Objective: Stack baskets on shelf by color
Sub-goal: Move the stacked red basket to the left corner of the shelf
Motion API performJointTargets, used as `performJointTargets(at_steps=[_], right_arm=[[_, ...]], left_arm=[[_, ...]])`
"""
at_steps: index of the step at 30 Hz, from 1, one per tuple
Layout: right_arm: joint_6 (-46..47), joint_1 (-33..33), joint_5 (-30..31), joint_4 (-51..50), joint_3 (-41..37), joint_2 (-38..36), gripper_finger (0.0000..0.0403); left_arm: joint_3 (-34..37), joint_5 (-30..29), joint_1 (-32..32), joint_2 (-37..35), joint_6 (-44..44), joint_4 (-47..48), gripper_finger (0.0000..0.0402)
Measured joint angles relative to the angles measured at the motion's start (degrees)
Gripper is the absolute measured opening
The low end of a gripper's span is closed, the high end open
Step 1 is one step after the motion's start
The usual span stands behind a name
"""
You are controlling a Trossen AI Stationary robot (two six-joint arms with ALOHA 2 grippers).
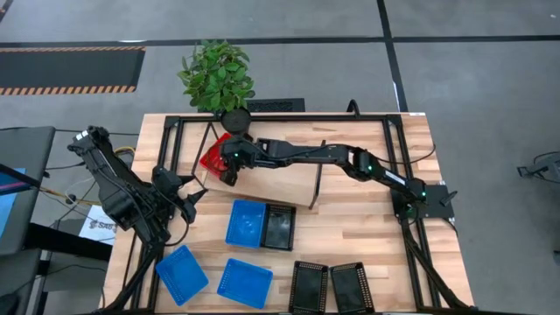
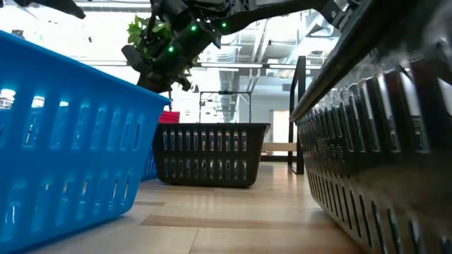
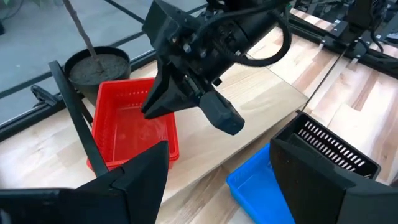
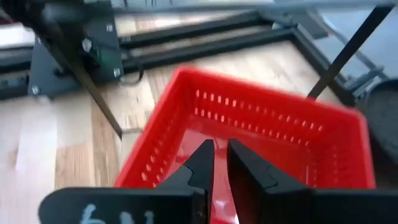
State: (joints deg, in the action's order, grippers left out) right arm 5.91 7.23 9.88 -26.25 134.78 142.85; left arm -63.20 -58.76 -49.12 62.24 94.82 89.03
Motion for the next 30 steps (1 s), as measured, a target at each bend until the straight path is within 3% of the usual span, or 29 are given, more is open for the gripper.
performJointTargets(at_steps=[24, 30], right_arm=[[-0.42, -1.18, -0.96, -16.89, 0.11, -1.84, 0.0065], [0.32, -1.66, 2.25, -21.60, 0.02, -3.80, 0.0065]], left_arm=[[0.00, 0.87, 0.00, -0.02, -2.14, 0.03, 0.0265], [0.02, 0.48, 0.00, -0.02, -2.25, 0.28, 0.0265]])
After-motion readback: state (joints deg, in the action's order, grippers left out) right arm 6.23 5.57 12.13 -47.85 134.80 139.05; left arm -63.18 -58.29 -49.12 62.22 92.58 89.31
